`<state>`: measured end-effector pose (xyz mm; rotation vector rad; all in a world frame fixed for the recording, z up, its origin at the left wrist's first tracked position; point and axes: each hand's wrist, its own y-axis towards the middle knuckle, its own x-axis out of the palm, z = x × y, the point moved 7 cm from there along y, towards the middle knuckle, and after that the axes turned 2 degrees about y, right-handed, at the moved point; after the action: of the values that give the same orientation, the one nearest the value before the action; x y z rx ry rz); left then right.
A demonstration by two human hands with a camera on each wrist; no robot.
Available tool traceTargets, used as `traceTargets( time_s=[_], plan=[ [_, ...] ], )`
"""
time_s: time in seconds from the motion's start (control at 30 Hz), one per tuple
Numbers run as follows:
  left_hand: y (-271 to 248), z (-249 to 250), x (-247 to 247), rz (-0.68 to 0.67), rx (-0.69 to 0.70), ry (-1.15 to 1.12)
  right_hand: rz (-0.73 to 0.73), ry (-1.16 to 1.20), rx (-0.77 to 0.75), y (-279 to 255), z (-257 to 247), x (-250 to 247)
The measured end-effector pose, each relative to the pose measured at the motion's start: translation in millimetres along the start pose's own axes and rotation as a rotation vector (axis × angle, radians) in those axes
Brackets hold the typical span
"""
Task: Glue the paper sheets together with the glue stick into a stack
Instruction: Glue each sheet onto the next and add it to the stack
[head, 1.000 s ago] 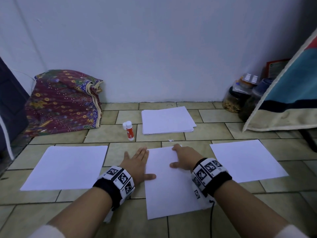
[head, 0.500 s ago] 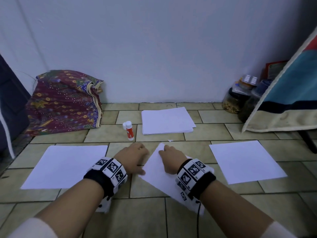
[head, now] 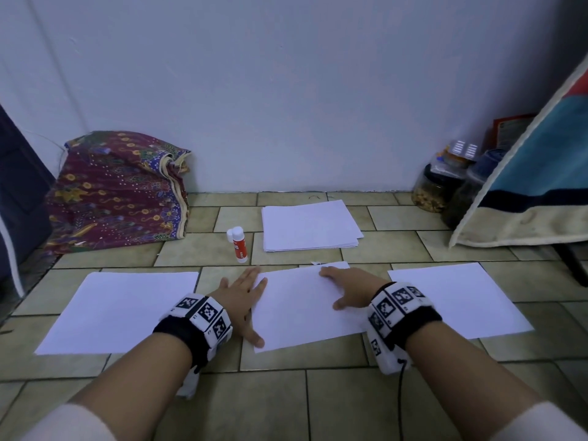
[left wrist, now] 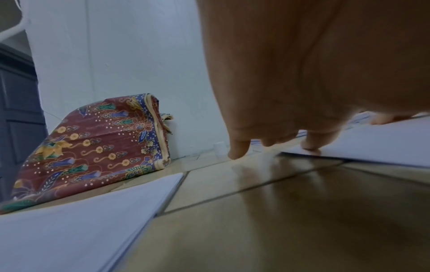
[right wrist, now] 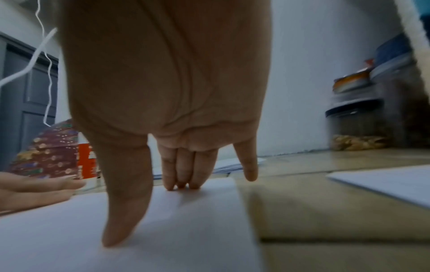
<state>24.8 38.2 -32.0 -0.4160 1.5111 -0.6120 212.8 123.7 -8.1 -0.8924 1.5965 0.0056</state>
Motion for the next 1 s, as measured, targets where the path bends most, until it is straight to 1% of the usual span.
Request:
traceTargets(
  time_s=[0.07,0.17,0.3,0.43,0.57,0.63,0.67,0.73,0.77,0.8,0.83,0.9,0.97,1.0],
  plan=[
    [1,-6,-5,-0.005,-0.004,-0.017,0.029,-0.013,0.052,-3,17,-5],
    [3,-11,-5,-0.042,-0.005,-0.110,0.034,-0.001,0.081,-4,30,0],
    [3,-7,4,-0.089,0.023,-0.149,0.060,0.070,0.149,-3,44,3],
    [9,-8,11,-0.072,0.039,-0.123,0.082,0.043,0.103,-6,43,-2],
    [11,-7,12,-0.048,0.026,-0.114,0.105,0.110,0.061,-6,44,-5],
    [10,-6,11,-0.043,0.029,-0.115,0.137,0.243,0.046,-9,46,-5],
    [10,-6,11,-0.040,0.030,-0.118,0.177,0.364,0.035,-11,47,-7],
    [9,-6,11,-0.038,0.034,-0.131,0.298,0.599,0.008,-21,46,-16],
    [8,-5,11,-0.038,0.035,-0.133,0.356,0.671,0.016,-26,46,-19],
    [7,-5,11,-0.034,0.036,-0.135,0.385,0.723,0.034,-31,47,-20],
    [7,-5,11,-0.028,0.035,-0.141,0.379,0.767,0.051,-33,48,-17],
    [5,-4,10,-0.030,0.034,-0.151,0.287,0.791,0.054,-35,46,-4],
    [3,-3,9,-0.031,0.031,-0.154,0.216,0.706,0.050,-37,42,7],
    [2,-2,8,-0.031,0.027,-0.156,0.215,0.667,0.046,-40,39,6]
  ],
)
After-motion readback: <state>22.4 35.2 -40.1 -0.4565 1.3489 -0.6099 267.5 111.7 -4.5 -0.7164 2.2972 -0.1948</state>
